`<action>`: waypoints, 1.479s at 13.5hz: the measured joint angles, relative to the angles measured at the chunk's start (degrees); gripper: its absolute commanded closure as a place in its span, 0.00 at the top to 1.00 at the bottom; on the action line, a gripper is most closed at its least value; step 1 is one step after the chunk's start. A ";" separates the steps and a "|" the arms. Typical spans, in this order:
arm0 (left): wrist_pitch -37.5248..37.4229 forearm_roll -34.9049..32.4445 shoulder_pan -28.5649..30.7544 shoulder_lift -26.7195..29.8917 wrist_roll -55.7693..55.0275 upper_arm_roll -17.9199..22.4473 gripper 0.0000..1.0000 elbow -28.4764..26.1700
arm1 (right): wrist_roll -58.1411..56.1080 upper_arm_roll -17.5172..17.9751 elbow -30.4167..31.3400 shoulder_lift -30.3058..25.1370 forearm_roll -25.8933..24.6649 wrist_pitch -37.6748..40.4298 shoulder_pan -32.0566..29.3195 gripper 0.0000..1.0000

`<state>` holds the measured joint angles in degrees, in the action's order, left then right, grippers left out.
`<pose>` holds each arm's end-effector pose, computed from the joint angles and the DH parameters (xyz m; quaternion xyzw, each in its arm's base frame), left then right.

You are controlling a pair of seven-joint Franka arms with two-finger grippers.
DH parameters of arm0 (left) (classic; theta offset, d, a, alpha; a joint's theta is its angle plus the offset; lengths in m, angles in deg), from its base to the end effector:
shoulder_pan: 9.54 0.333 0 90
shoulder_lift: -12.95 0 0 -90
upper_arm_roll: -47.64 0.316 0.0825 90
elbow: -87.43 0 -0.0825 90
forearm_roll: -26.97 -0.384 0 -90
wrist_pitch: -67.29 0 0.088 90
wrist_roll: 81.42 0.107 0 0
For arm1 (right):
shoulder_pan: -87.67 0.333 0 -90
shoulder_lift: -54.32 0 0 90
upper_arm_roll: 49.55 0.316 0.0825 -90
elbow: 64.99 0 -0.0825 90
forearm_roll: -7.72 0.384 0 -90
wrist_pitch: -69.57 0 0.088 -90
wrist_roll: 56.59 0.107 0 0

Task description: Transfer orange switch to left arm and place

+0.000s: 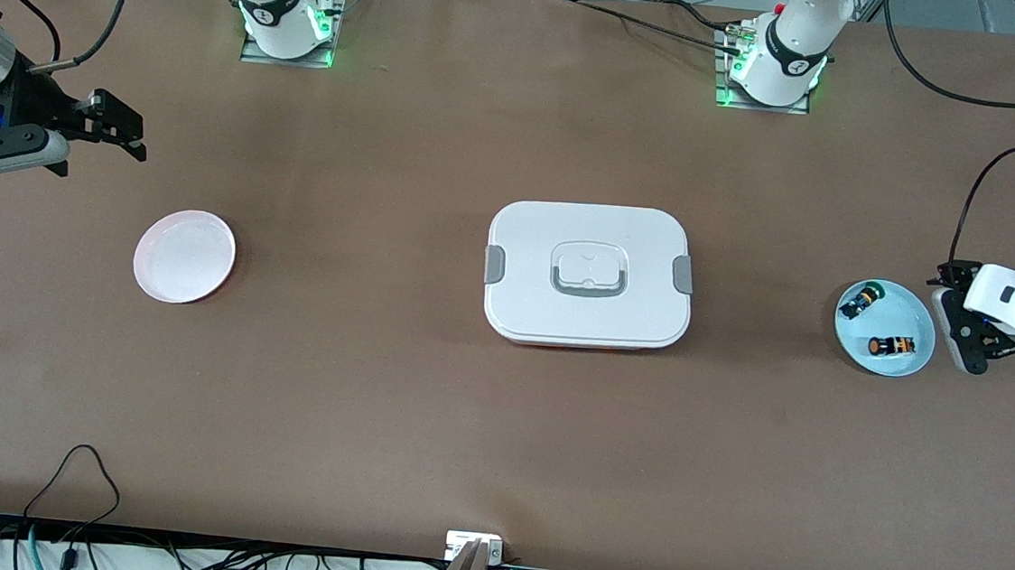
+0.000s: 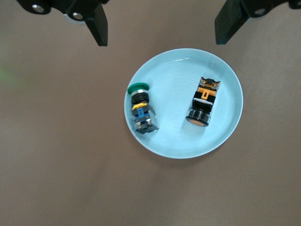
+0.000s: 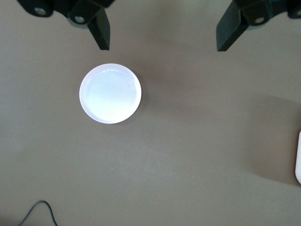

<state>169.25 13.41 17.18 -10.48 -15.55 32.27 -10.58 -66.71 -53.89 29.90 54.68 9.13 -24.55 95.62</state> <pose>0.6011 0.1554 0.3380 0.8566 -0.4874 -0.1600 0.0556 0.5590 0.0379 0.5868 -0.9928 -0.1185 0.0092 0.0126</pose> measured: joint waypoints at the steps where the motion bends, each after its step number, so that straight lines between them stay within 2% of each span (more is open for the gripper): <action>1: -2.38 0.00 -0.02 1.04 -4.98 -1.68 1.00 0.80 | 1.50 -0.03 0.00 -0.01 0.00 0.50 -0.01 1.00; 6: -15.70 1.05 -0.31 2.90 -32.55 -10.08 1.00 8.97 | 3.16 -0.32 -0.16 -0.02 -0.06 0.93 -0.03 1.00; 8: -21.16 3.85 -0.59 2.99 -44.91 -11.31 1.00 13.02 | 3.16 -0.30 -0.77 0.02 -0.23 0.78 0.04 1.00; 10: -22.95 5.82 -3.00 4.13 -53.23 -10.40 1.00 16.16 | 3.16 -0.28 -1.53 0.17 -0.24 0.78 0.08 1.00; 13: -20.74 10.28 -12.44 9.70 -57.63 -0.61 1.00 16.63 | 3.16 -0.29 -2.21 0.36 -0.25 0.74 0.07 1.00; 14: -17.71 11.03 -14.74 12.46 -57.92 2.28 1.00 15.05 | 3.16 -0.28 -2.47 0.44 -0.25 0.75 0.08 1.00; 16: -10.63 11.46 -18.52 19.14 -58.04 7.95 1.00 8.55 | 3.16 -0.25 -2.67 0.59 -0.26 0.89 0.15 1.00; 18: -8.17 11.86 -23.40 24.08 -58.02 14.42 1.00 2.77 | 3.16 -0.23 -2.67 0.85 -0.28 0.95 0.23 1.00; 20: -7.33 12.25 -26.15 25.88 -58.19 17.18 1.00 0.42 | 3.15 -0.30 -2.67 1.13 -0.38 0.95 0.13 1.00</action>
<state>161.91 25.66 -8.97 15.40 -73.74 49.45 -10.16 -63.57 -54.19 27.23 55.81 8.75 -23.60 95.75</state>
